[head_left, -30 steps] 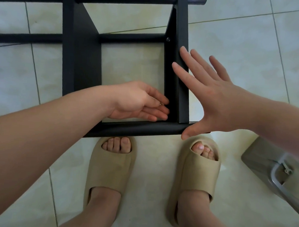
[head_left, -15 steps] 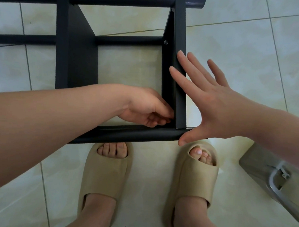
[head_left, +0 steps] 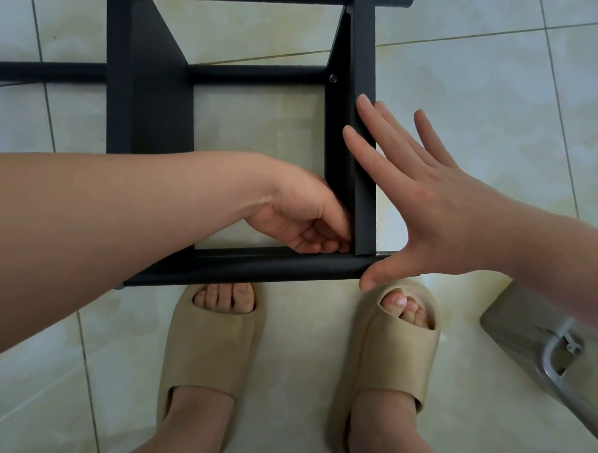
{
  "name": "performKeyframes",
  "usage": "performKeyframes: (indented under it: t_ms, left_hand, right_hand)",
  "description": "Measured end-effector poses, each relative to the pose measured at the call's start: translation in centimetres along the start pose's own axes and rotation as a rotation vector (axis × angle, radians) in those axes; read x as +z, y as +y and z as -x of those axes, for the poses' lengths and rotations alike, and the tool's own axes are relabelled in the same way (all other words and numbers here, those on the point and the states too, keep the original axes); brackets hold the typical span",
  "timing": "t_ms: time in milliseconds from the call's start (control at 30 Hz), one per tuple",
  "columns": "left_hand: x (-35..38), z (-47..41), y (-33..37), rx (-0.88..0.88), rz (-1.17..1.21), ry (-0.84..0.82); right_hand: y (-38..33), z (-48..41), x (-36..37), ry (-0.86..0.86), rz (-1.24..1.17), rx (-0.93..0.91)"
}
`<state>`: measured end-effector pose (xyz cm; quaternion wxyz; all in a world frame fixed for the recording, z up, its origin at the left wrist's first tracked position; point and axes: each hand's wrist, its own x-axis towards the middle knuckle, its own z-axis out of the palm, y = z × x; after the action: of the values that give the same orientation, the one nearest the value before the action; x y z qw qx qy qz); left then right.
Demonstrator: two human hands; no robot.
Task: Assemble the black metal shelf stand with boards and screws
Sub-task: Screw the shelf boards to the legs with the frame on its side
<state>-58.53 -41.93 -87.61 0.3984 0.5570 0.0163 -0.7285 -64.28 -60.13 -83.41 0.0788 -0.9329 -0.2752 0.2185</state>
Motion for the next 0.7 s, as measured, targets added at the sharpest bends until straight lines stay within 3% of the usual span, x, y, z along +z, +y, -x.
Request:
performKeyframes:
  t_ms: [700]
  left_hand:
    - [-0.7, -0.5, 1.2, -0.094, -0.119, -0.003]
  right_hand:
    - [0.0, -0.1, 0.0, -0.005, -0.016, 0.002]
